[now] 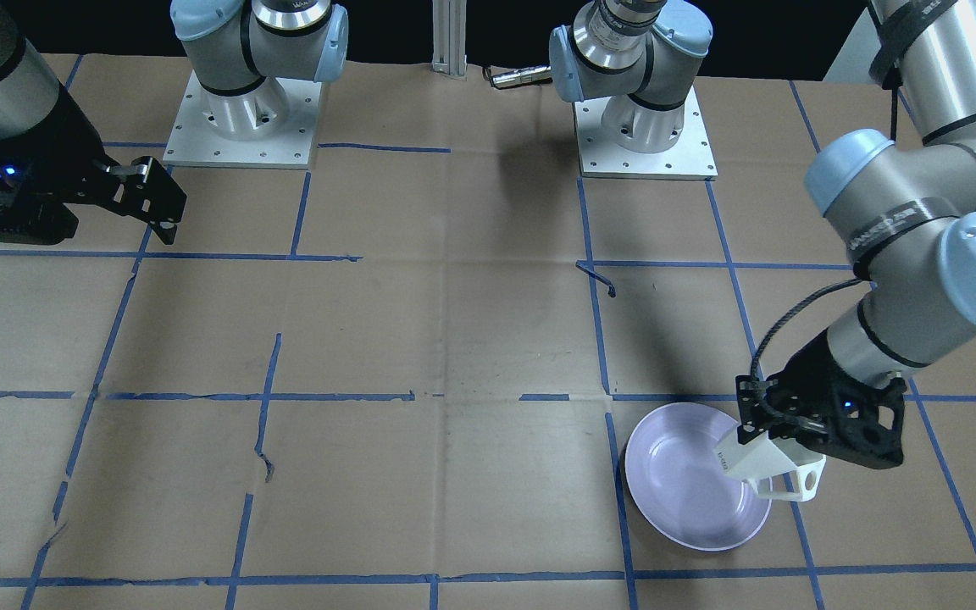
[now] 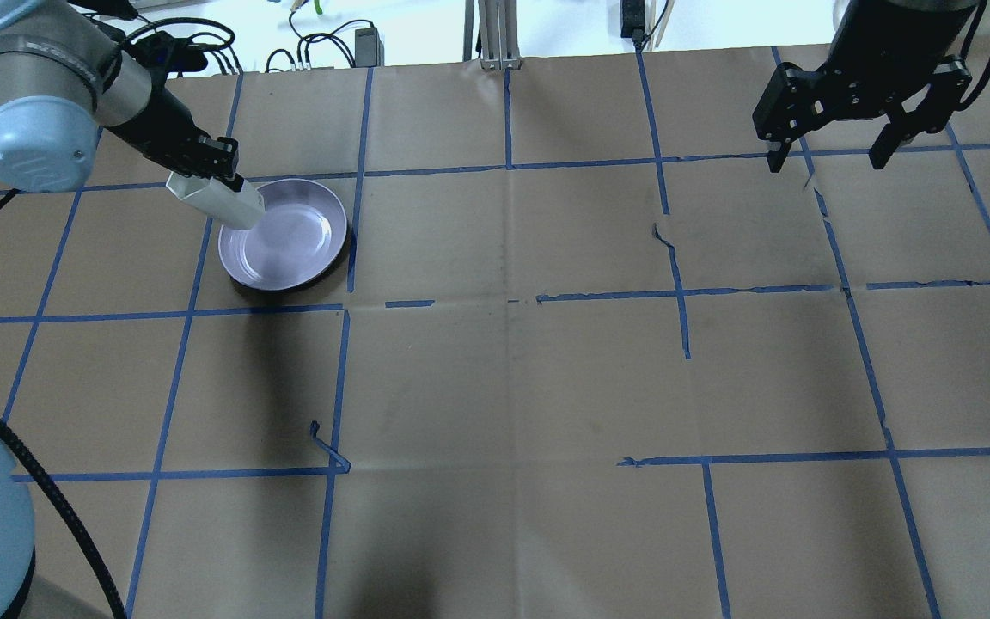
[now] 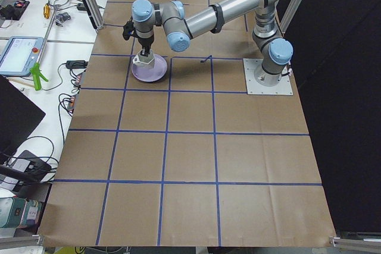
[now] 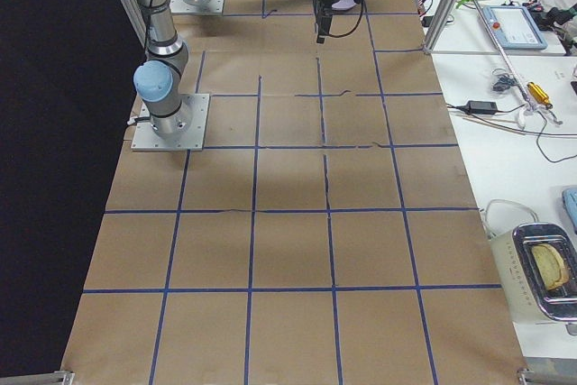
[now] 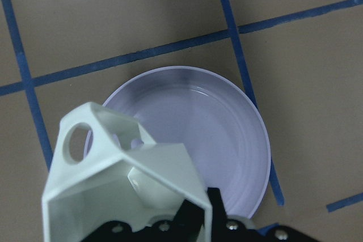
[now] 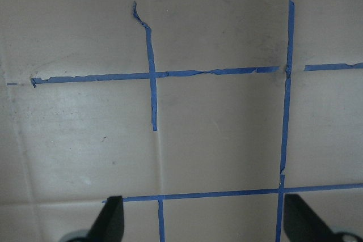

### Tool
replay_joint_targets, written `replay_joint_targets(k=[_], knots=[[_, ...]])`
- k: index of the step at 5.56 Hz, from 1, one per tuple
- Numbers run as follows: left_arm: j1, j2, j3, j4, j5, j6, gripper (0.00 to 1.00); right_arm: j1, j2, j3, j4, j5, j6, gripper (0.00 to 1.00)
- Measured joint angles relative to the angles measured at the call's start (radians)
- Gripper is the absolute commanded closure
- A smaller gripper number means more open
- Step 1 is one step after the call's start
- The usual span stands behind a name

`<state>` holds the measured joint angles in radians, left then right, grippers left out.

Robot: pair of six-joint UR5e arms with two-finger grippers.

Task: Flip cup and place on plate
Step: 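Rotate the mug upright and lower it onto the lavender plate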

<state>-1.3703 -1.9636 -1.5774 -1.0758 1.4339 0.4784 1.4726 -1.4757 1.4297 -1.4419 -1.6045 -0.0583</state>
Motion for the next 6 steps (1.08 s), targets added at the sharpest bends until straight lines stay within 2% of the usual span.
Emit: replay_joint_targets(k=[1,2,3,4,5,6], knots=[[-0.066,-0.029,-0.009,0.064,0.082,0.007,1.0,0.0,0.0,0.0,0.0,0.0,0.0,0.0],[-0.1,-0.044,-0.024,0.092,0.125,0.014,1.0,0.0,0.0,0.0,0.0,0.0,0.0,0.0],[-0.111,-0.047,-0.056,0.122,0.139,0.016,0.99,0.0,0.0,0.0,0.0,0.0,0.0,0.0],[-0.113,-0.05,-0.089,0.157,0.143,0.018,0.94,0.0,0.0,0.0,0.0,0.0,0.0,0.0],[-0.113,-0.053,-0.108,0.169,0.144,0.019,0.57,0.0,0.0,0.0,0.0,0.0,0.0,0.0],[-0.113,-0.057,-0.115,0.173,0.164,0.02,0.08,0.0,0.0,0.0,0.0,0.0,0.0,0.0]])
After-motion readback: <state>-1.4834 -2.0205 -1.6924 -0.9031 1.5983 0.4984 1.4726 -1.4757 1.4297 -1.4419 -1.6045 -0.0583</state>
